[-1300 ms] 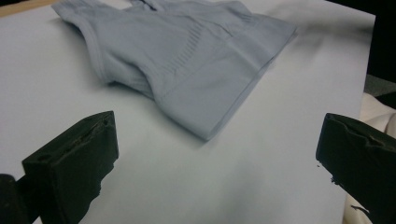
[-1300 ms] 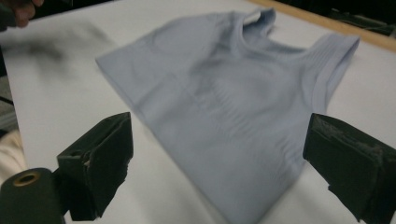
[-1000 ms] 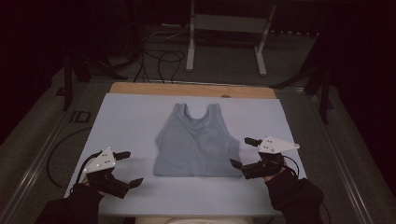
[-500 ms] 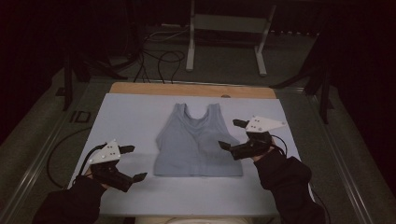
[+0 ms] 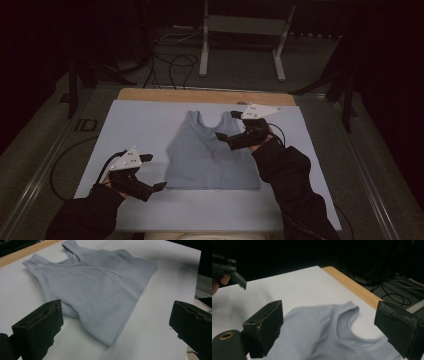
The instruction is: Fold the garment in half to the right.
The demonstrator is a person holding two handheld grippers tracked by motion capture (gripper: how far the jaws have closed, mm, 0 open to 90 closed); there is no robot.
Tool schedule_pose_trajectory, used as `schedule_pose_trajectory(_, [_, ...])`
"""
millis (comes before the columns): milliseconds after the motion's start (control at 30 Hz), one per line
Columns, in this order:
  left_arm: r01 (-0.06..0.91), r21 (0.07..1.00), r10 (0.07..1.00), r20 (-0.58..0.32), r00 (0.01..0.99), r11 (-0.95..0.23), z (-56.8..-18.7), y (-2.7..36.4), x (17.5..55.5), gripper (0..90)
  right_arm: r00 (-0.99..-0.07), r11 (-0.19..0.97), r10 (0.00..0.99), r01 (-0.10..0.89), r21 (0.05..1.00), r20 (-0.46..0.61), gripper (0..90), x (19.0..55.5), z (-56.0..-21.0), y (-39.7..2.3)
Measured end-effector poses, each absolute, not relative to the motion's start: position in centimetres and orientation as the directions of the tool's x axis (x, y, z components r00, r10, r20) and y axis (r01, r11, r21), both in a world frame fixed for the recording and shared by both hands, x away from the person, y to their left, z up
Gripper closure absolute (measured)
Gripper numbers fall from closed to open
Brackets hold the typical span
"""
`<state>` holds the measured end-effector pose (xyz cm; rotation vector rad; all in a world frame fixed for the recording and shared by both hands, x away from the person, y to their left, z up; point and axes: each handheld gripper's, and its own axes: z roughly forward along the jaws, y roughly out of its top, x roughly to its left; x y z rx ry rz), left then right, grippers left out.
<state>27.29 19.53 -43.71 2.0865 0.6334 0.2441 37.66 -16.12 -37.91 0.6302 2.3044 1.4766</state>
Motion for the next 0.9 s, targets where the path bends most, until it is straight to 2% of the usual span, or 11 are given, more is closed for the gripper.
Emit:
schedule_pose_trajectory(500, [0.451,0.752,0.585,-0.109,0.804,-0.480,-46.3,17.3,28.9,0.0,-0.857,0.397,0.515,0.237,0.887,-0.001,8.8,43.0,-40.2,-11.2])
schedule_pose_trajectory(700, [0.513,0.716,0.608,-0.156,0.778,-0.473,-47.8,16.6,29.6,0.0,-0.863,0.418,0.506,0.255,0.872,0.010,8.8,44.7,-41.6,-9.1])
schedule_pose_trajectory(900, [0.538,0.695,0.641,-0.143,0.754,-0.478,-49.0,16.0,30.3,0.2,-0.865,0.432,0.502,0.275,0.859,0.025,8.8,46.4,-43.2,-7.4])
